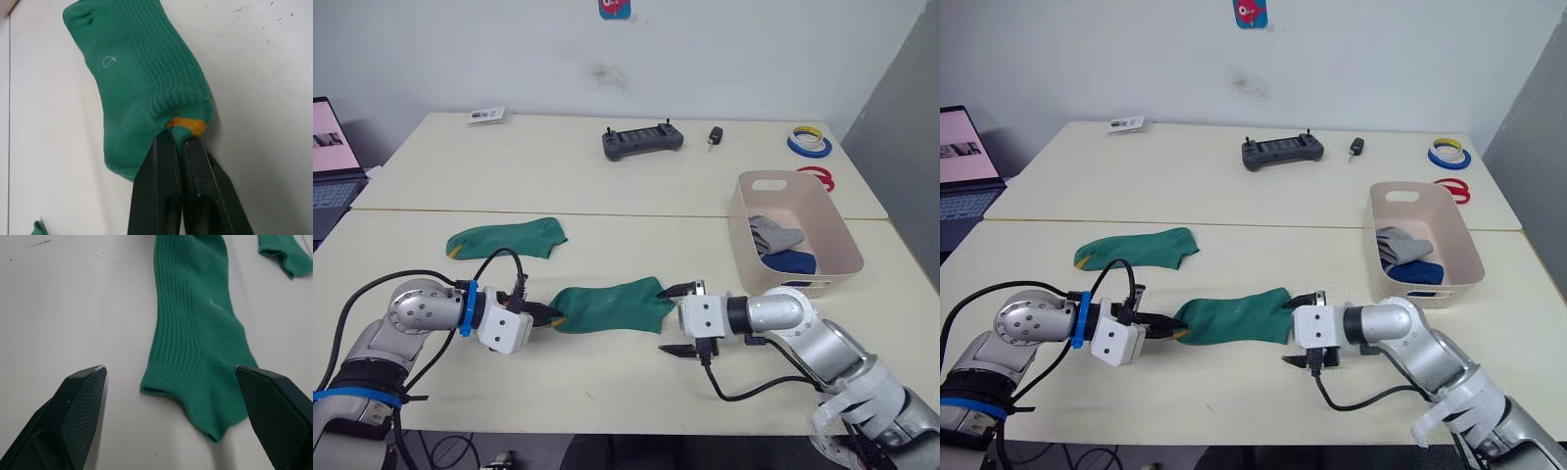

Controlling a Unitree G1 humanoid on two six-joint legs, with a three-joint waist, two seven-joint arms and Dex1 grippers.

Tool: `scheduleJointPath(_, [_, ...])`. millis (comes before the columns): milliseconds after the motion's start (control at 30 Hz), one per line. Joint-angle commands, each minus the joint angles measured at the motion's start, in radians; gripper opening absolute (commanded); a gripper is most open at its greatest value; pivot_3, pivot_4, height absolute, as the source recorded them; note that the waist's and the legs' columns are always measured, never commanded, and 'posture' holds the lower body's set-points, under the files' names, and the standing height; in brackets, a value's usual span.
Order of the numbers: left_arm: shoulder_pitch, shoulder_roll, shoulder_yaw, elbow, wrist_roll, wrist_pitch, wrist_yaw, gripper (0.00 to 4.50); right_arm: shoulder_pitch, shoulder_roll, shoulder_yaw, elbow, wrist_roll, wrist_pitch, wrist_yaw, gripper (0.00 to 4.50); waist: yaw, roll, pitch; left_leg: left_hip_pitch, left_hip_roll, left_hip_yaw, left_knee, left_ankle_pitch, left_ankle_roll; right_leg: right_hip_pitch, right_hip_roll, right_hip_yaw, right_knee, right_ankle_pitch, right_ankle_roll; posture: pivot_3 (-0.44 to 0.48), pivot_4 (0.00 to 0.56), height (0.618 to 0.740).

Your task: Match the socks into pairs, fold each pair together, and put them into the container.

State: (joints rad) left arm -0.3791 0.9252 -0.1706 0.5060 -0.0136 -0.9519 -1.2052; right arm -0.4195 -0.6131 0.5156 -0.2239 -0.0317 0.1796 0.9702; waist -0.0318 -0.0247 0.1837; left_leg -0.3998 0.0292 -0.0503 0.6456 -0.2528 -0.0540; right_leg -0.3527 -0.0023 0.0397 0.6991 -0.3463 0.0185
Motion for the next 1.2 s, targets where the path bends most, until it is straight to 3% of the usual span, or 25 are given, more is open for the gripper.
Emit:
scheduleJointPath(33, [0.002, 0.001, 0.0, -0.013, -0.015, -0.014, 0.024, 0.01, -0.034, 0.024, 0.022, 0.044, -0.032, -0.02, 0.026, 4.5, 0.0, 0.0, 0.0, 0.0, 0.0, 0.0, 0.0, 0.0, 0.0, 0.0, 0.0, 0.0, 0.0, 0.0, 0.0, 0.0, 0.15, 0.74])
scheduleJointPath(133, [0.002, 0.0, -0.002, -0.011, -0.011, -0.017, 0.033, 0.0, -0.063, 0.037, 0.023, 0.112, -0.067, -0.031, 0.028, 3.85, -0.002, 0.0, 0.0, 0.001, 0.0, 0.0, 0.0, 0.0, 0.0, 0.0, 0.0, 0.0, 0.001, 0.0, 0.0, 0.0, 0.15, 0.74])
scheduleJointPath(500, [-0.005, -0.007, -0.007, 0.01, 0.011, -0.043, 0.059, 0.0, -0.106, 0.08, 0.003, 0.145, -0.041, 0.175, 0.058, 0.02, -0.001, 0.0, 0.0, 0.001, 0.0, 0.0, 0.0, 0.0, 0.0, 0.0, 0.0, 0.0, 0.002, 0.0, 0.0, 0.0, 0.15, 0.74])
scheduleJointPath(633, [0.019, -0.004, -0.007, -0.011, -0.011, -0.038, 0.059, 0.0, -0.085, 0.079, -0.018, 0.1, 0.006, 0.221, 0.078, 0.02, 0.0, 0.0, 0.0, 0.001, 0.0, 0.0, 0.0, 0.0, 0.0, 0.0, 0.0, 0.0, 0.002, 0.0, 0.0, 0.0, 0.15, 0.74])
scheduleJointPath(733, [0.08, 0.021, -0.005, -0.13, -0.109, 0.071, 0.022, 0.0, -0.052, 0.064, -0.057, 0.008, 0.081, 0.283, 0.105, 0.02, 0.0, 0.0, 0.0, 0.0, 0.0, 0.0, 0.0, 0.0, 0.0, 0.0, -0.001, 0.0, 0.002, 0.0, 0.0, 0.0, 0.15, 0.74])
scheduleJointPath(900, [0.29, 0.122, 0.05, -0.586, -0.392, 0.591, 0.031, 0.0, 0.053, -0.024, -0.158, -0.22, 0.235, 0.474, 0.134, 0.02, -0.001, 0.0, 0.0, -0.002, 0.001, -0.002, 0.0, 0.0, 0.0, 0.0, -0.001, 0.002, 0.001, 0.0, 0.0, 0.0, 0.15, 0.74])
scheduleJointPath(1000, [0.424, 0.235, 0.09, -0.819, -0.579, 0.903, 0.022, 0.0, 0.143, -0.095, -0.251, -0.39, 0.414, 0.662, 0.157, 0.02, -0.001, 0.0, 0.0, 0.0, 0.001, -0.004, 0.0, 0.0, 0.0, 0.001, -0.001, 0.001, 0.001, 0.0, 0.0, 0.0, 0.15, 0.74])
scheduleJointPath(1200, [0.712, 0.37, 0.24, -1.016, -0.786, 1.229, -0.068, 0.0, 0.2, -0.188, -0.358, -0.562, 0.704, 0.936, 0.148, 0.02, -0.009, 0.003, 0.001, 0.003, 0.002, -0.003, -0.001, 0.0, 0.0, 0.003, 0.001, 0.002, 0.001, 0.0, 0.0, 0.0, 0.15, 0.74])
